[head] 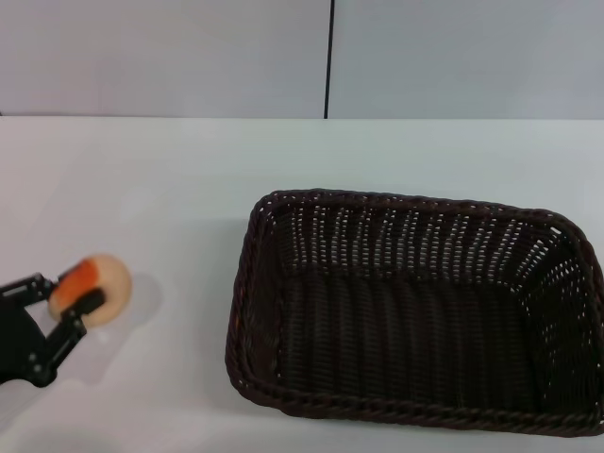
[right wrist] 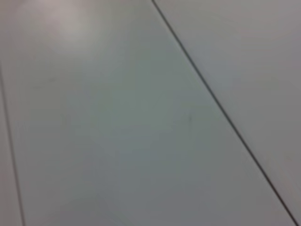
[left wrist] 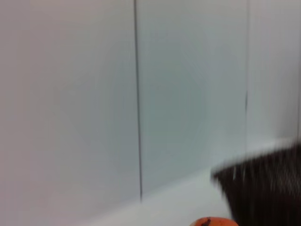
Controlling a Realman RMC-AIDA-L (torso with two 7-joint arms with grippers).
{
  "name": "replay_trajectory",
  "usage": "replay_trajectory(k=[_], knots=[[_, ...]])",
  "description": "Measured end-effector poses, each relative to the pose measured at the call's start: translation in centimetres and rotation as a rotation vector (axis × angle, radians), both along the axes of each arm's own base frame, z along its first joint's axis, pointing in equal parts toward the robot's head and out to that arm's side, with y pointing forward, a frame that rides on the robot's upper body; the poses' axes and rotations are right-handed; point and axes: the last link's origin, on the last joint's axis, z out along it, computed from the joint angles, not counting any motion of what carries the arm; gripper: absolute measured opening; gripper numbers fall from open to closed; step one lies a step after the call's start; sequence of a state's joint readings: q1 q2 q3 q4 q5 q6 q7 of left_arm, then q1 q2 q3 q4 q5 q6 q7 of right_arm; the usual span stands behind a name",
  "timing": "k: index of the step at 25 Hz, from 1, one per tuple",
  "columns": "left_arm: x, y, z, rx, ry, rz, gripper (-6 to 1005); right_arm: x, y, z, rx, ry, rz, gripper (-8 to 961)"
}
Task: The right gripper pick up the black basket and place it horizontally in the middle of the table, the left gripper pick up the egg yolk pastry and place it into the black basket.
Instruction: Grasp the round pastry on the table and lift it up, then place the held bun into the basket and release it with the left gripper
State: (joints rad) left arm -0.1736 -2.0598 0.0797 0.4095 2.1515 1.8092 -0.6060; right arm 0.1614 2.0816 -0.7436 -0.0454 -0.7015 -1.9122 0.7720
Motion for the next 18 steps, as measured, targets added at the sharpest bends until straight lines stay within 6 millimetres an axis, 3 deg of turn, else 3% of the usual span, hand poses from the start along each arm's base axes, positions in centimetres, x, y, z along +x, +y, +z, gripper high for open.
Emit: replay_trajectory(k=[3,6,11,18], knots=[[1.7,0.4,0.4,0.012,-0.070,-0.096,297,0.1,0.0,-0.1,0.002,0.010,-0.013,684],[3.6,1.1,-0.3,-0.014,-0.148,-0.176,233,0.1,-0.1,-0.3,-0.003,0.017,-0.017,684],[7.4,2.5,-3.8,-0.143,-0.267,-0.304,191,0.1,-0.1,-0.6,-0.015,0.027,-0.020,684],[11.3,3.6,-8.6,-0.177,-0.285,-0.380,168,0.0,-0.4,-0.8,-0.023,0.030,-0.012,685]])
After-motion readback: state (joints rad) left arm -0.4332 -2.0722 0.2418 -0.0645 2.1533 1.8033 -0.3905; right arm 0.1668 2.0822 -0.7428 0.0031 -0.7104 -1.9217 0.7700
